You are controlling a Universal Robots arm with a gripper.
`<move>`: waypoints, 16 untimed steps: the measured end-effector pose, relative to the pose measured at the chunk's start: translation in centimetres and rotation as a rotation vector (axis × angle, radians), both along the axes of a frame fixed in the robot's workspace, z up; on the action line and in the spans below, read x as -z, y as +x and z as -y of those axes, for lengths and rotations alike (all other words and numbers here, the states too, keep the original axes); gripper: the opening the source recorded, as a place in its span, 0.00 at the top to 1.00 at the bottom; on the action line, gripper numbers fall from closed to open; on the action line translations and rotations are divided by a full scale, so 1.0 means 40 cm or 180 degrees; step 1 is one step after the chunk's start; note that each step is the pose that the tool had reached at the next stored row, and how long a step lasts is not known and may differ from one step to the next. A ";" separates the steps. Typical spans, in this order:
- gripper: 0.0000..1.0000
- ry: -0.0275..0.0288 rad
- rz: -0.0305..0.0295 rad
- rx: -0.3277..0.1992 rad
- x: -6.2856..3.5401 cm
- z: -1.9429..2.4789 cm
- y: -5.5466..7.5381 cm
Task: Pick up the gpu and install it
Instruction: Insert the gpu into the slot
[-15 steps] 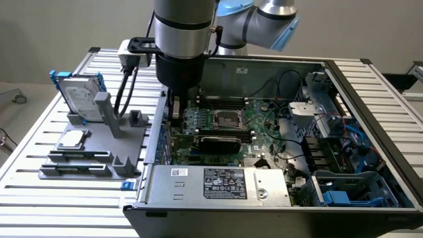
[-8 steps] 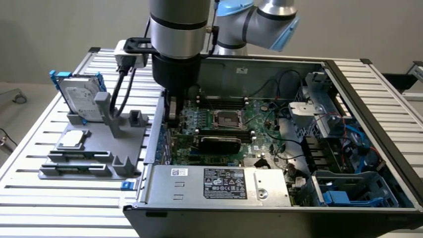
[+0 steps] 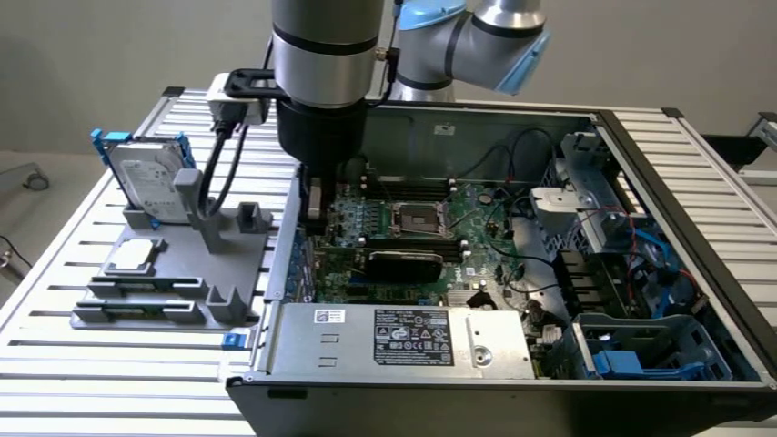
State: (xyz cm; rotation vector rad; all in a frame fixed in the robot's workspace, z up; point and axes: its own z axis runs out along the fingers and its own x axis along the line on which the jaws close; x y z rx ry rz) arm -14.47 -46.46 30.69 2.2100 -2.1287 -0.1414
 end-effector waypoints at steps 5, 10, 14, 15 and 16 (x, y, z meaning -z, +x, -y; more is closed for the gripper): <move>0.89 0.0000 0.0000 0.0000 0.000 0.000 -0.002; 0.89 -0.0001 0.0000 0.0000 -0.002 0.000 -0.002; 0.89 0.0000 -0.0006 0.0000 -0.021 0.001 0.000; 0.89 0.0000 -0.0007 0.0000 -0.025 0.001 0.001; 0.89 0.0000 -0.0007 0.0000 -0.026 0.003 0.003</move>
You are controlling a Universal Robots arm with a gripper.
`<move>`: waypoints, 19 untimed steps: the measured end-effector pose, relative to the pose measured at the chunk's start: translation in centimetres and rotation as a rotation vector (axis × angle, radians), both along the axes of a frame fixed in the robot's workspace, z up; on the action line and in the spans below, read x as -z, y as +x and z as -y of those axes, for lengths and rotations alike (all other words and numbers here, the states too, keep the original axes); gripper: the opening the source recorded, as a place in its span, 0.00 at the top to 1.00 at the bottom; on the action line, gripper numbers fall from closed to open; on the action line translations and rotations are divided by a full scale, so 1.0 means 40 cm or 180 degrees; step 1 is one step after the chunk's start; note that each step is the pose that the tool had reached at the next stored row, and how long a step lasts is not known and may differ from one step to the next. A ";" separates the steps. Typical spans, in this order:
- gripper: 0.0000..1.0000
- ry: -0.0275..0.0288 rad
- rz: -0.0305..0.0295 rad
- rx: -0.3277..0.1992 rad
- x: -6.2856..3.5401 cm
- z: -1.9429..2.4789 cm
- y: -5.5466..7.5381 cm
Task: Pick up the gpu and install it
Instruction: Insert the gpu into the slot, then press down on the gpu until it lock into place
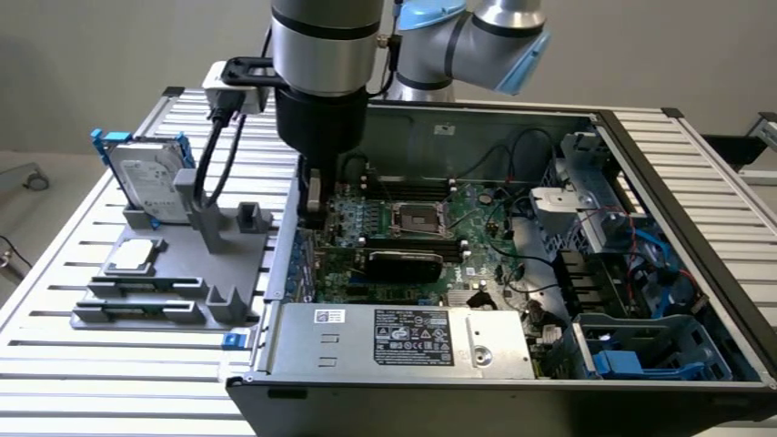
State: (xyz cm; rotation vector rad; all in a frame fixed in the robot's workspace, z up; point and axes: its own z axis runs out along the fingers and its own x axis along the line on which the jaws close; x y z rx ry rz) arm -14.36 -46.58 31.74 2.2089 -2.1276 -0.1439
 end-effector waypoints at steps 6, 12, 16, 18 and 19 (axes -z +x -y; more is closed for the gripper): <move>0.89 0.0000 0.0000 -0.0002 0.000 0.013 0.003; 0.89 0.0000 0.0000 -0.0005 0.013 0.019 0.003; 0.89 -0.0002 0.0002 -0.0006 0.022 0.020 0.003; 0.89 -0.0003 0.0005 -0.0007 0.025 0.020 0.004; 0.89 -0.0003 0.0006 -0.0007 0.027 0.020 0.004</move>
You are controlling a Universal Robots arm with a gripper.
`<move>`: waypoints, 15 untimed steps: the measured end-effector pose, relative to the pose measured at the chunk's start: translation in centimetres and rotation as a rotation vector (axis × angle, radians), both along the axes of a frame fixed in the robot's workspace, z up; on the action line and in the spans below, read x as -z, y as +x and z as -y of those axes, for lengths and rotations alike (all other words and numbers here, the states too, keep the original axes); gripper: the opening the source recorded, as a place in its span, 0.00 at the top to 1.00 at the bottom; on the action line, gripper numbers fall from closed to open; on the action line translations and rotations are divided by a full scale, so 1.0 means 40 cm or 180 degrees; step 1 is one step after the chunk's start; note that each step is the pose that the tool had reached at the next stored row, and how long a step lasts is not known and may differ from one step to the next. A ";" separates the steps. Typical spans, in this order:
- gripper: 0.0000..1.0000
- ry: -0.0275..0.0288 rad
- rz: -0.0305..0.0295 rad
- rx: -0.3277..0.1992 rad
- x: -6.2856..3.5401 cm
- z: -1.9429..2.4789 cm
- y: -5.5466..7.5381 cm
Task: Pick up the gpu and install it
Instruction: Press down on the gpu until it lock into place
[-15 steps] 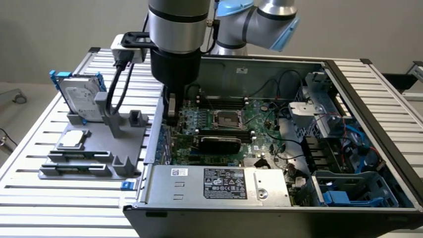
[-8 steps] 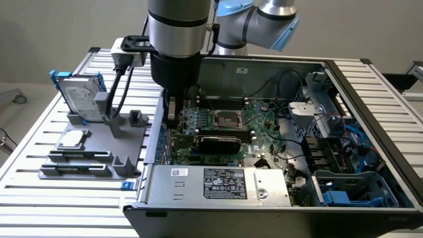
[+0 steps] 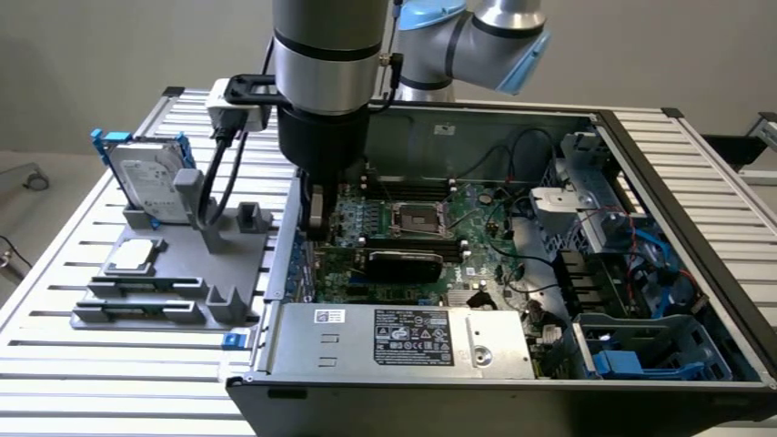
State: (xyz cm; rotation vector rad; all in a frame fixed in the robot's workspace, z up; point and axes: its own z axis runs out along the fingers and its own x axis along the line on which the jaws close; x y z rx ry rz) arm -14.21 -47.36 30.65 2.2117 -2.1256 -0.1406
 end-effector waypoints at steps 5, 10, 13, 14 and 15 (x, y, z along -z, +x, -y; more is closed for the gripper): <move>0.89 -0.0001 0.0001 0.0002 0.004 0.000 0.000; 0.89 0.0000 0.0002 0.0020 0.004 -0.003 0.000; 0.89 0.0000 0.0002 0.0045 0.004 -0.008 0.000; 0.89 0.0000 0.0002 0.0054 0.004 -0.010 0.000; 0.89 0.0000 0.0002 0.0062 0.004 -0.011 0.000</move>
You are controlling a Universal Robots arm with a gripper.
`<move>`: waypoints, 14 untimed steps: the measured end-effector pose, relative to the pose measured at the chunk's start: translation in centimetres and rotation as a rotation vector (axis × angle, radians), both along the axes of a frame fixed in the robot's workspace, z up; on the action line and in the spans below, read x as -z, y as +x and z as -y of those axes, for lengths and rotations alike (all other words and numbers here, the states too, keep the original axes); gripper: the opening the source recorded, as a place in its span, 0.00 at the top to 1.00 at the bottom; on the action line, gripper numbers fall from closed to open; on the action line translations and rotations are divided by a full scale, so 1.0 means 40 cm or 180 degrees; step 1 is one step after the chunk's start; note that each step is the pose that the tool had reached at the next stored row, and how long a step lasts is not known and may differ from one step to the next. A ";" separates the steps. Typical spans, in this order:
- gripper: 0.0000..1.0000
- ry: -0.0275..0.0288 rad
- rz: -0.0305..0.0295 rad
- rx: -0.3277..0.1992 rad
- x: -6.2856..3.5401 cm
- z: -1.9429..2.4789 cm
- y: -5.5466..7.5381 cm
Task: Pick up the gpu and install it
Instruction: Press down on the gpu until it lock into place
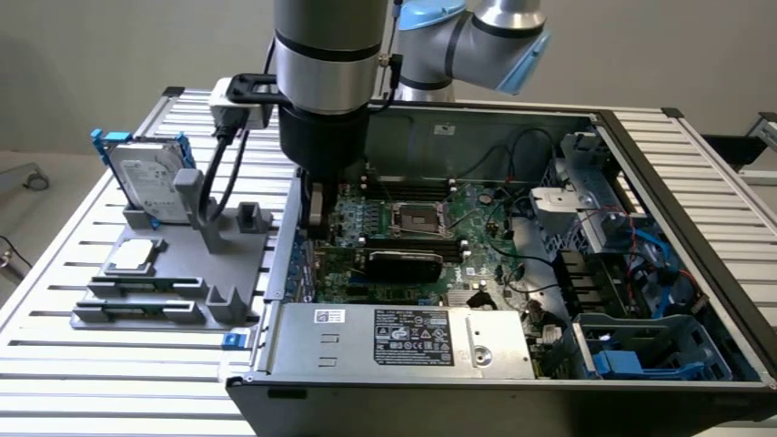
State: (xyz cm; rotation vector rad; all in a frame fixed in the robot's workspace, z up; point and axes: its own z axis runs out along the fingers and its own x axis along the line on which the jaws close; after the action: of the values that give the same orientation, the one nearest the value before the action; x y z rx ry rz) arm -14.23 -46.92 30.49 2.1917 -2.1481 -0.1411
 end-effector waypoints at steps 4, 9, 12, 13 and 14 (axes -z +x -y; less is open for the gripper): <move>0.89 0.0000 0.0000 0.0033 0.000 -0.006 0.000; 0.89 0.0000 0.0000 0.0083 0.000 -0.009 0.000; 0.89 -0.0001 -0.0005 0.0094 -0.003 -0.009 0.001; 0.89 -0.0002 -0.0009 0.0095 -0.007 -0.009 0.002; 0.89 -0.0004 -0.0012 0.0096 -0.010 -0.009 0.003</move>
State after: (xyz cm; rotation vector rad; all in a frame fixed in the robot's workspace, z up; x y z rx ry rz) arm -14.12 -46.57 30.89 2.1574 -2.1792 -0.1453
